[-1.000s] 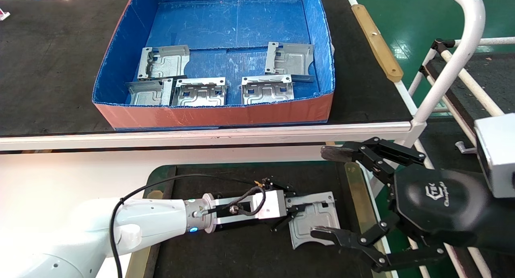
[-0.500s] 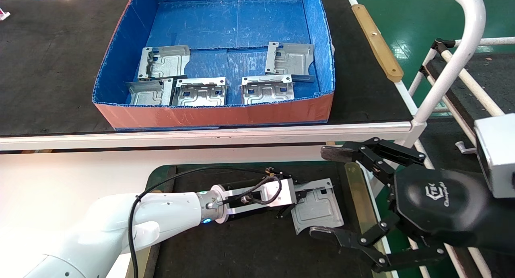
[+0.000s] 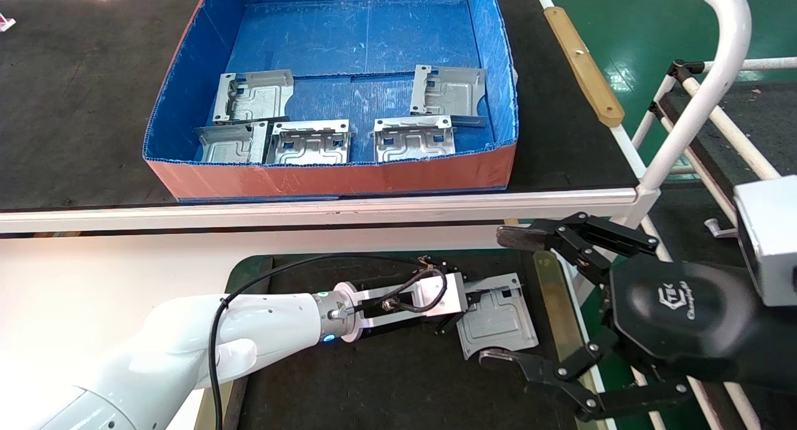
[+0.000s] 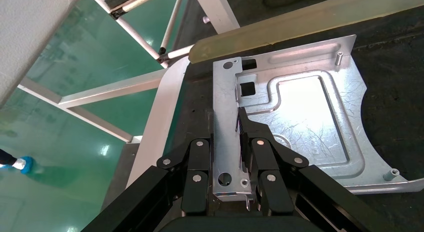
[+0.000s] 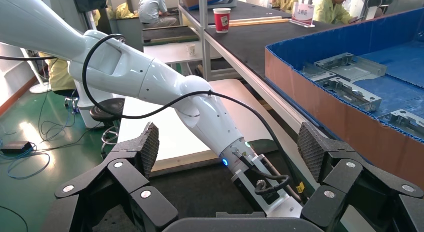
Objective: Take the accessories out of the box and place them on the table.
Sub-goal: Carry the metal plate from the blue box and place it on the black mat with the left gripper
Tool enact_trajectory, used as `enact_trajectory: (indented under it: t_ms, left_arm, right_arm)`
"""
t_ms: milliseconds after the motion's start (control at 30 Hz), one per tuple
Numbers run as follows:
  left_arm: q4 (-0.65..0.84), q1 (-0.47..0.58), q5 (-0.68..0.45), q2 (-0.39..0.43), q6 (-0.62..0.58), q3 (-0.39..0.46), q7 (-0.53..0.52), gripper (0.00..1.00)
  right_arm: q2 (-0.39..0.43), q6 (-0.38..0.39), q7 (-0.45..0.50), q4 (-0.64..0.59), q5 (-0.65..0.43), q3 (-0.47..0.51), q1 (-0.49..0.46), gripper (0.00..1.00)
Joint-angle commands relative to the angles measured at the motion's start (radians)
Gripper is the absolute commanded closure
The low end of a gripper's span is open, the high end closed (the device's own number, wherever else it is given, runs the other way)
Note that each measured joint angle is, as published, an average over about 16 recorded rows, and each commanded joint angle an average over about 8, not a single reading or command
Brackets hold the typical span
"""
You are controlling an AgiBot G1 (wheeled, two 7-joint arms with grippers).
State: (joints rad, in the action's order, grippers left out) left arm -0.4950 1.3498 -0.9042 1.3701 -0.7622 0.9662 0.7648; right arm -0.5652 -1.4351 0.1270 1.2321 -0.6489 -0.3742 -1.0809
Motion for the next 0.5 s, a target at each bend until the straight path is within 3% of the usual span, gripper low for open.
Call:
enact_trajectory:
  t_ms: [33,500]
  left_arm:
    - [-0.002,0.002,0.009,0.0,0.006,0.011,0.0,0.0]
    - [0.0,0.0,-0.002,0.0,-0.002,-0.004,0.0,0.0]
  right_arm:
    - [0.0,0.0,0.0,0.0,0.0,0.0,0.0,0.0]
    - [0.0,0.0,0.0,0.0,0.0,0.0,0.0,0.0]
